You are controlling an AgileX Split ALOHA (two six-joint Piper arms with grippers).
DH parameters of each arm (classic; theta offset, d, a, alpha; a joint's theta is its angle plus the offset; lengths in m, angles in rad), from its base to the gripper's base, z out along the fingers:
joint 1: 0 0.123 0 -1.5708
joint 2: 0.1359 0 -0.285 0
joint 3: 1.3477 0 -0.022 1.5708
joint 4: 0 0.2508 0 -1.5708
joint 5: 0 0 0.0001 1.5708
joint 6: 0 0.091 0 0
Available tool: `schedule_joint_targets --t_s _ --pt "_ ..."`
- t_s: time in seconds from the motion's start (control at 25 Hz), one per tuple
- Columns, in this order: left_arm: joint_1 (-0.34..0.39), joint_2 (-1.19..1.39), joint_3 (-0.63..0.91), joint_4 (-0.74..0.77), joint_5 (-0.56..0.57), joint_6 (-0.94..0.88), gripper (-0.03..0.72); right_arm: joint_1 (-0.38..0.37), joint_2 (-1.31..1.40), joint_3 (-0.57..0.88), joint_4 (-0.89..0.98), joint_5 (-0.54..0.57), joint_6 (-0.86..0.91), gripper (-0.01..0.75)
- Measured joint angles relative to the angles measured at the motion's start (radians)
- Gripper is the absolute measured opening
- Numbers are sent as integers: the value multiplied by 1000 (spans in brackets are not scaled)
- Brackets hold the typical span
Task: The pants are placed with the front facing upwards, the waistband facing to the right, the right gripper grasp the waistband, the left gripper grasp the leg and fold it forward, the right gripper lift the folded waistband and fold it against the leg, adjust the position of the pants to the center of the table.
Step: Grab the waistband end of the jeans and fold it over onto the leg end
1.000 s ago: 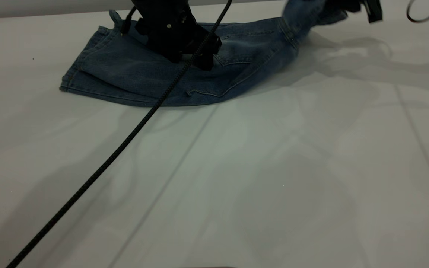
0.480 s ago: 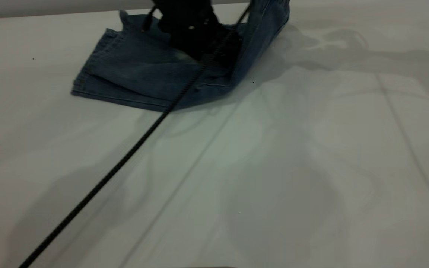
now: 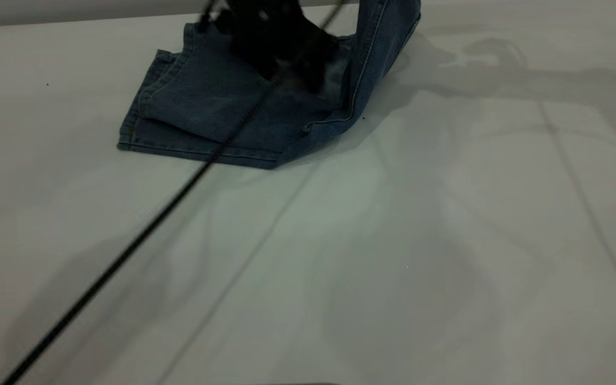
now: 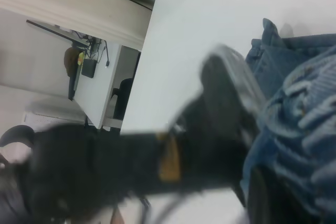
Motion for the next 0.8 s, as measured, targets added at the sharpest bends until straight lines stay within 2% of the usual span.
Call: schedule_joint_targets --t_s 0.28,0.4,0.56,0.8 --pt "120 -45 -126 53 250 1 577 0 0 -1 0 0 0 78" --pt "169 -45 -132 73 315 1 577 2 0 -2 0 1 0 78" --pt "221 -2 -132 78 334 0 577 29 0 -2 18 0 -2 78" --pt "228 64 -132 75 320 0 577 113 0 -4 35 -25 -7 78"
